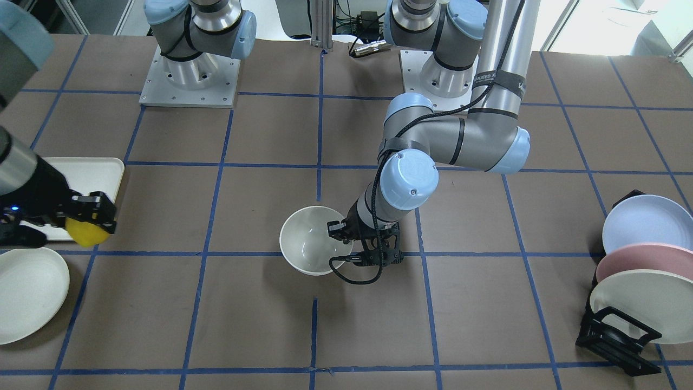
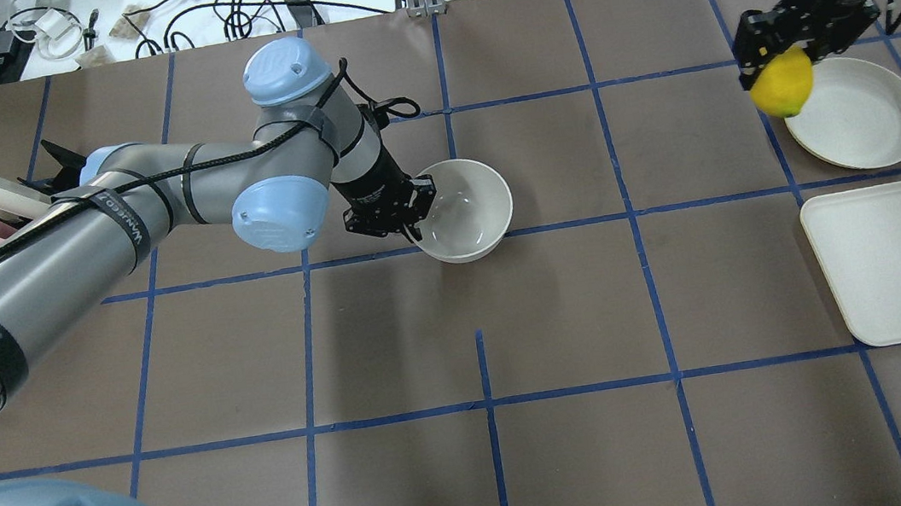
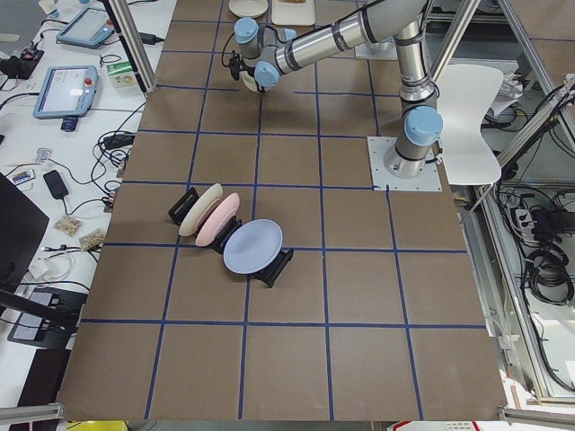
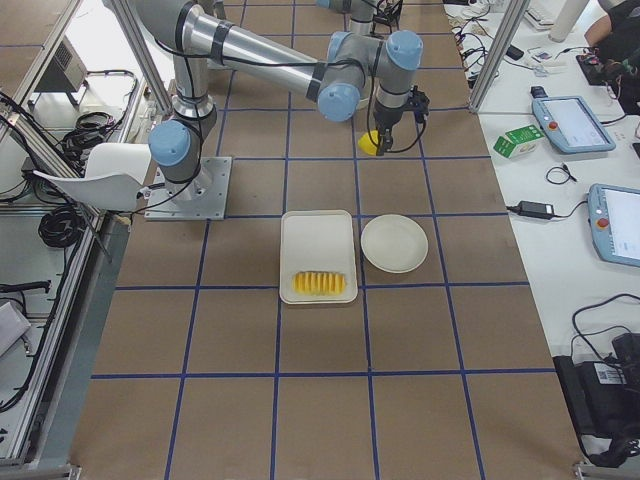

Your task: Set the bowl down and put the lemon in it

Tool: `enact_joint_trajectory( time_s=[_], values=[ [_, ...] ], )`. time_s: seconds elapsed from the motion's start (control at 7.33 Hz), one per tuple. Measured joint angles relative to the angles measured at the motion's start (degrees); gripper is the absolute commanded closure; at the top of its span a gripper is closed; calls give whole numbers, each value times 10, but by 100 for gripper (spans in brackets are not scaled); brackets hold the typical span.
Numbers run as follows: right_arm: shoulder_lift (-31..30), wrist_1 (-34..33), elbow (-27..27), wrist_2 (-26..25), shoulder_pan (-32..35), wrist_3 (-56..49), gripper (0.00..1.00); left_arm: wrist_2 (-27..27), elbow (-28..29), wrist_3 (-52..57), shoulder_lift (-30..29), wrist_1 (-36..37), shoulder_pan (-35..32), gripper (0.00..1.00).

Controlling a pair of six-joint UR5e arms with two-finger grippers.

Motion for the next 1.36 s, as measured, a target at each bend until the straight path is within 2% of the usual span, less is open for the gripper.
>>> enact_joint_trajectory(
  time_s=[0.14,0.27,0.41,0.55,0.95,1.09,1.36],
  values=[
    [-2,-2,0,-3,57,47,76,2,1,2,-2,4,-1,48],
    [0,-5,1,-2,109,92,76,5,3,4,-3,9,0,22],
    [6,-11,0,0,151,134,75,18,6,11,-3,19,8,9],
    [15,-21,-1,0,184,164,74,36,8,26,3,27,26,0],
    [43,-66,-3,5,245,229,69,51,10,55,60,-8,54,0],
    [63,-95,-4,5,265,248,69,61,13,87,93,-43,61,0],
    [108,-147,-4,5,296,273,69,101,45,175,160,-161,90,0]
  ],
)
